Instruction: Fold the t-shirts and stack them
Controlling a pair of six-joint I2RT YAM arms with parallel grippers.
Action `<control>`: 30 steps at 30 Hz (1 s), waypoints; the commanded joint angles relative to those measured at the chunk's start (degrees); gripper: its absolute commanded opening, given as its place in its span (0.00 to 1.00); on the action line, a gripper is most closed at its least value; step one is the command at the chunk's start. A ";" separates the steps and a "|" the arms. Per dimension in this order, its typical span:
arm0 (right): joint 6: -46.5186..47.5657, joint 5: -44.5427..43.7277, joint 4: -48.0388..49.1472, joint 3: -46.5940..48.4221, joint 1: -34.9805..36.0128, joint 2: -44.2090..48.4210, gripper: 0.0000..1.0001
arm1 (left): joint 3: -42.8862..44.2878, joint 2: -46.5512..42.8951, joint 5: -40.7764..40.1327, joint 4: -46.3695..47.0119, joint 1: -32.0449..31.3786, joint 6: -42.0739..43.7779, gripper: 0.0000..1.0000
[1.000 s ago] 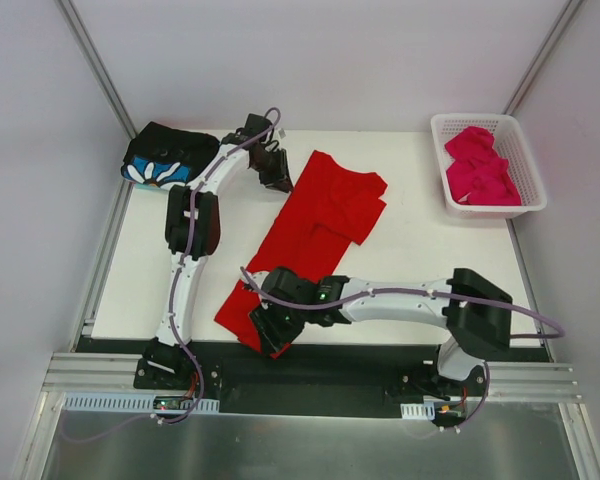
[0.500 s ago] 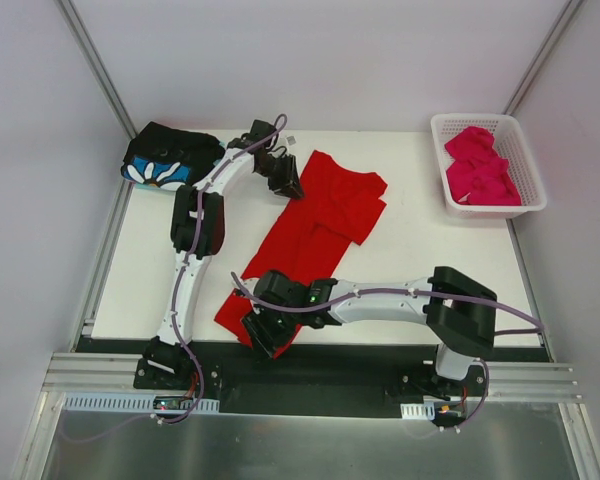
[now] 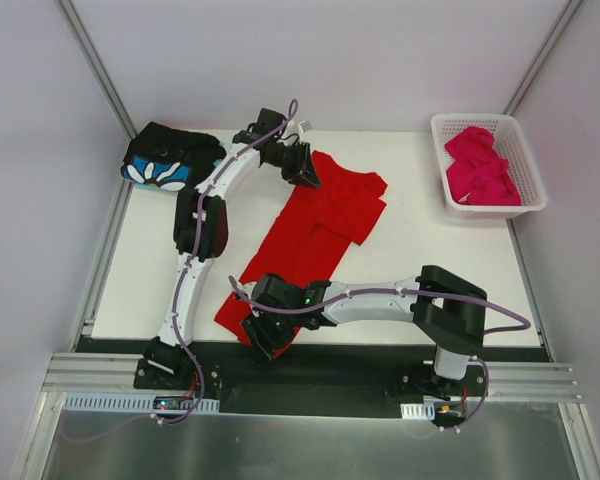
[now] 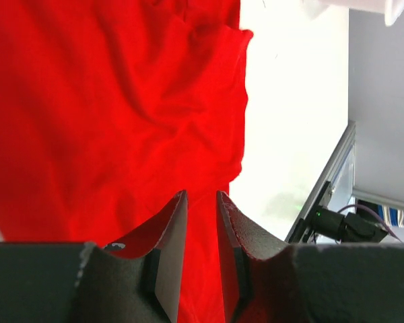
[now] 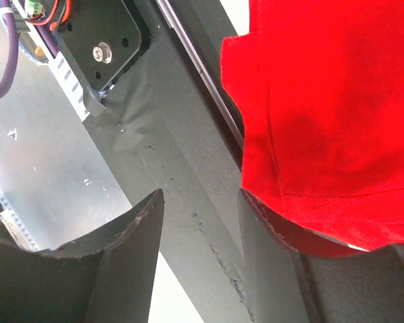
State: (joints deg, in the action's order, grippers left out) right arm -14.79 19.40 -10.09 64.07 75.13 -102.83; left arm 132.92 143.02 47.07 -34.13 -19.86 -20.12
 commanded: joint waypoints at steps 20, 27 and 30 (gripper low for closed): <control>-6.40 -23.16 -3.27 -3.25 -0.95 7.37 0.50 | -6.45 3.32 -6.20 -0.85 1.66 2.10 0.22; -8.59 -24.85 -5.56 -4.22 -2.97 4.04 0.50 | -6.62 3.32 -6.20 -0.94 2.45 2.19 0.22; -9.64 -24.15 -5.12 -4.39 -2.89 1.84 0.50 | -6.80 2.88 -6.46 -0.85 2.63 2.19 0.22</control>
State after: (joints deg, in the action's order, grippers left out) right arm -22.04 -3.07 -14.11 60.10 72.18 -98.76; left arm 127.50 148.68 45.84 -33.67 -18.31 -20.18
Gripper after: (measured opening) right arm 0.502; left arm 0.223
